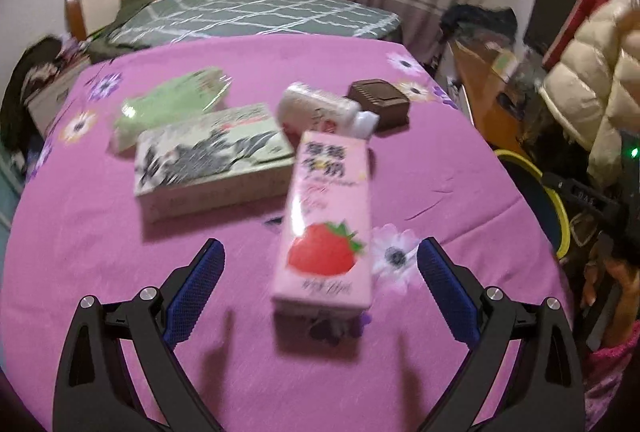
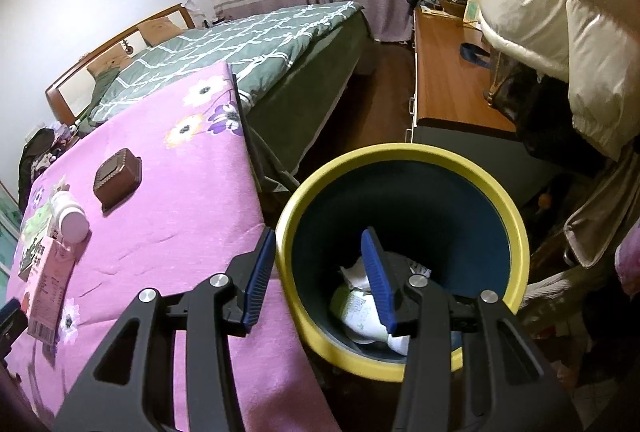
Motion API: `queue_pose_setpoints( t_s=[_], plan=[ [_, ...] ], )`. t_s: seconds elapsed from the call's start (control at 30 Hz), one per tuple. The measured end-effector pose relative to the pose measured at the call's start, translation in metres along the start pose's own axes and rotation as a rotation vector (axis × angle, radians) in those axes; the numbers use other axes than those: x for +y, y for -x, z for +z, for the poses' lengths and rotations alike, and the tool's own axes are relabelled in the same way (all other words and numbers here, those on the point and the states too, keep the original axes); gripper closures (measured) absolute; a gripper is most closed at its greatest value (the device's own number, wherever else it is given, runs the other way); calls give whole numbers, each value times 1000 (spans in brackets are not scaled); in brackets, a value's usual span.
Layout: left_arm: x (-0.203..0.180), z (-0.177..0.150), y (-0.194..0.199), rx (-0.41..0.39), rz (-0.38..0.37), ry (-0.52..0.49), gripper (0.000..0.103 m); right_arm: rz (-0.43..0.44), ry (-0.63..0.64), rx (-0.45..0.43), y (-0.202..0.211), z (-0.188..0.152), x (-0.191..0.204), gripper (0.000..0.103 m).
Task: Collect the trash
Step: 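Reach to the pink strawberry milk carton and grasp it with the left tool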
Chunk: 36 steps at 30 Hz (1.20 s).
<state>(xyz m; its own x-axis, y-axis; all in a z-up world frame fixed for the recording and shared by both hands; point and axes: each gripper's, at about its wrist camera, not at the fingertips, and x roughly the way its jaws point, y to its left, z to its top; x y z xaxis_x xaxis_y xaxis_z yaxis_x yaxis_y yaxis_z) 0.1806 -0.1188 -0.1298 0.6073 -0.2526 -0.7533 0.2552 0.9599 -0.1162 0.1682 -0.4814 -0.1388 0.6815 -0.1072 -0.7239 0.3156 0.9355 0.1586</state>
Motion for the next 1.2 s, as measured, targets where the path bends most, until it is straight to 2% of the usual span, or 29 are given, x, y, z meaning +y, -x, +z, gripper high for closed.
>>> queue_pose_setpoints(
  t_s=[0.17, 0.53, 0.67, 0.87, 1.07, 1.2],
  plan=[
    [-1, 16, -19, 78, 17, -27, 25, -10, -6, -1, 1, 0, 0, 60],
    [-6, 39, -46, 172, 21, -96, 42, -2, -7, 23, -6, -2, -1, 60],
    [-12, 39, -54, 203, 12, -125, 53, -5, -10, 23, -7, -2, -3, 60],
    [-16, 38, -49, 189, 10, -145, 54, -5, -21, 21, -6, -3, -7, 60],
    [-27, 35, -28, 151, 5, -182, 54, 0, -28, 16, -3, -4, -10, 60],
    [-39, 37, -11, 126, -25, -206, 54, -2, -34, 12, 0, -6, -13, 60]
  ],
)
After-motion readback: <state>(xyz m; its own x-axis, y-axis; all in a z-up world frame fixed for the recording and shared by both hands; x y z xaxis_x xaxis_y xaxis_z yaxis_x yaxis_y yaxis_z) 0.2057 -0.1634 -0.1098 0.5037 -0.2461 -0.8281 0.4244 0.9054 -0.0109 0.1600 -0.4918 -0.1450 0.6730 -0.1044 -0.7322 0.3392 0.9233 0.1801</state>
